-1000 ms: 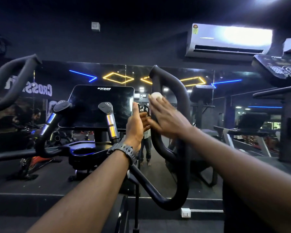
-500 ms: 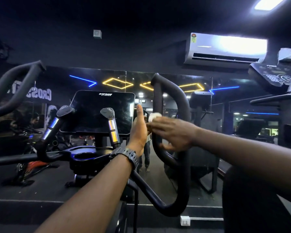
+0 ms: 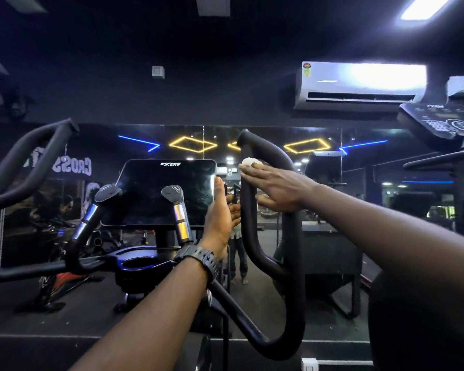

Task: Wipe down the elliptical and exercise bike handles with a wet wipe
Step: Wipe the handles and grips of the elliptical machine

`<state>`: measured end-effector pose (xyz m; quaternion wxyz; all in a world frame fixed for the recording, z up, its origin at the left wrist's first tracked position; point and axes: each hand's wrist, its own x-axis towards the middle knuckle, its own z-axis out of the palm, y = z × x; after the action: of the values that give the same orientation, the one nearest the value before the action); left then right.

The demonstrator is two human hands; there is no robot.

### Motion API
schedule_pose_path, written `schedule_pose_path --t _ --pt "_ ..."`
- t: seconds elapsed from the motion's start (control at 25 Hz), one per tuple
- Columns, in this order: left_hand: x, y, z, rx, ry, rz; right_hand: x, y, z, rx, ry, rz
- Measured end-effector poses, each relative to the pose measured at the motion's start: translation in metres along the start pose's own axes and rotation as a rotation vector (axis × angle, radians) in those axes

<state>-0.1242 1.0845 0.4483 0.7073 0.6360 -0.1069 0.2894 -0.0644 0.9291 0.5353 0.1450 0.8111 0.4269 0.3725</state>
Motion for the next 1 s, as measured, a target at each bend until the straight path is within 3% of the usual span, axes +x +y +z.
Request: schedule_pose_path --t 0.2,0.32,0.4,0.64,0.84,1.0 --pt "-0.006 -0.004 -0.001 -0.008 0.028 0.004 -0.044 -0.067 0.061 0.374 0.200 0.042" --pt "-0.010 -0.010 0.005 0.045 0.082 0.022 -0.017 -0.076 0.065 0.798 0.364 0.333" --pt "-0.012 -0.014 0.008 0.066 0.116 0.027 -0.004 -0.077 0.060 0.932 0.384 0.508" --pt "-0.032 -0.028 0.019 0.160 0.162 0.072 -0.092 -0.128 0.102 0.684 0.167 0.456" --pt "-0.053 -0.028 0.032 0.327 0.210 0.144 -0.067 -0.114 0.095 0.603 0.051 0.493" --pt "-0.064 -0.052 0.025 0.523 0.200 0.269 -0.116 -0.124 0.103 0.208 0.024 0.381"
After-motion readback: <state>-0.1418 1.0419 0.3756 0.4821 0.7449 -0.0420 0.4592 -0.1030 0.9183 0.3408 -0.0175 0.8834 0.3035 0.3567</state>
